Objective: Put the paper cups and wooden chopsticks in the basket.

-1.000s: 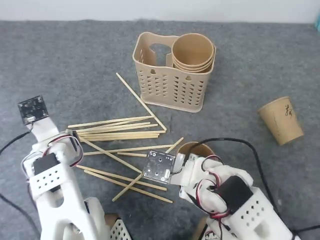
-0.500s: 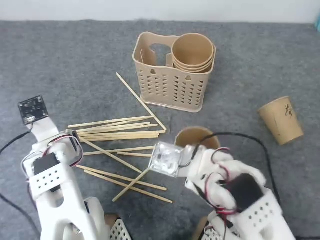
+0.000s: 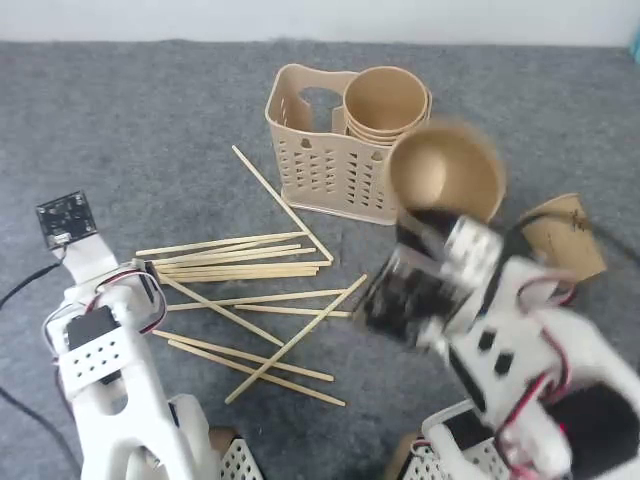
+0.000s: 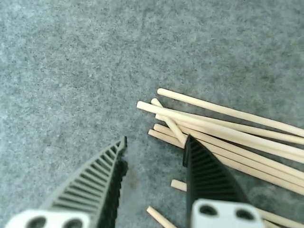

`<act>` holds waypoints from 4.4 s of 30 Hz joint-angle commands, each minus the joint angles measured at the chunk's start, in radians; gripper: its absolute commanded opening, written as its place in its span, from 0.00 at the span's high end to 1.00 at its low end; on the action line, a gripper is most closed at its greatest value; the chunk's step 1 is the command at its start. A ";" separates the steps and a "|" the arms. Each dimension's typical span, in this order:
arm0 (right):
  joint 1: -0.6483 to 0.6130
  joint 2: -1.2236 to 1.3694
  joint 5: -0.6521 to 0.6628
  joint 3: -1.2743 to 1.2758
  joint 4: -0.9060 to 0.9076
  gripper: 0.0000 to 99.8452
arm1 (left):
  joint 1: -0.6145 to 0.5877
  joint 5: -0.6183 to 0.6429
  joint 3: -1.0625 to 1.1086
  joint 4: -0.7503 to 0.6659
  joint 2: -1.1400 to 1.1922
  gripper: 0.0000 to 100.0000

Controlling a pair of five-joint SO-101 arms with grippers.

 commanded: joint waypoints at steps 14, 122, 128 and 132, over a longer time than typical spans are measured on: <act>0.070 0.630 -0.121 -0.413 -0.326 0.99 | 0.008 -0.009 -0.005 -0.025 -0.020 0.82; 1.086 1.013 -0.884 0.049 -0.403 0.98 | 0.669 -0.058 -0.381 0.565 -0.020 0.99; 1.072 1.024 -0.882 0.052 -0.527 0.99 | 0.649 0.029 -0.288 0.456 -0.020 0.99; 1.066 1.078 -0.882 0.046 -0.611 0.99 | 0.523 0.066 -0.263 0.377 -0.014 0.99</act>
